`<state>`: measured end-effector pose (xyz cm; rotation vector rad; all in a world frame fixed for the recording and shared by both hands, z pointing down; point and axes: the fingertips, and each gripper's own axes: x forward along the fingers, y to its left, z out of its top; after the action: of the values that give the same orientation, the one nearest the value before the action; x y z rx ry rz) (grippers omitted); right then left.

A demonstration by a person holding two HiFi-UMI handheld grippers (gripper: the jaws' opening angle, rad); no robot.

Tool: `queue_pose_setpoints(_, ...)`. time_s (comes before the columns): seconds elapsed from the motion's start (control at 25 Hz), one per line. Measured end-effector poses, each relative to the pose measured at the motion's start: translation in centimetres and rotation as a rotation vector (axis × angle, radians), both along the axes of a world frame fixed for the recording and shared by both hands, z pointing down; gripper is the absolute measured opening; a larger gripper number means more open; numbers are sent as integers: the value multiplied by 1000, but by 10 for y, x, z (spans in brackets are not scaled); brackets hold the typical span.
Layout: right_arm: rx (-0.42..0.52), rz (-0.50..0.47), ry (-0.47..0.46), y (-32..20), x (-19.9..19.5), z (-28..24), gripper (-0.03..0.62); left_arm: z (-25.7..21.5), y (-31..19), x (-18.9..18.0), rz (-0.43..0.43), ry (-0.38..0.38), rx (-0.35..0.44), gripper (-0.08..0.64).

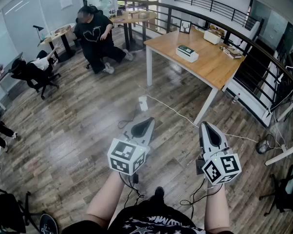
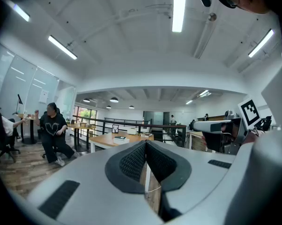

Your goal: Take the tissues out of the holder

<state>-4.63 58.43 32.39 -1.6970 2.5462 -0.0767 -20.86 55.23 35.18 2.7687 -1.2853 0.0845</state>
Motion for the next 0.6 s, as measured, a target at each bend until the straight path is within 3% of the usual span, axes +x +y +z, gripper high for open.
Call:
queue_pose_setpoints(0.16,7,-5,81,25,-24,4,17,-3,25,-20,-8,6,13,12)
queue_pose_setpoints(0.36,-5,-21,70,45,-41,7,17,3,44,-29,0,-2,7,12)
queue_pose_setpoints(0.6,-18,5,73,49,-34,9,17,5,42,-24,14,-7,0,12)
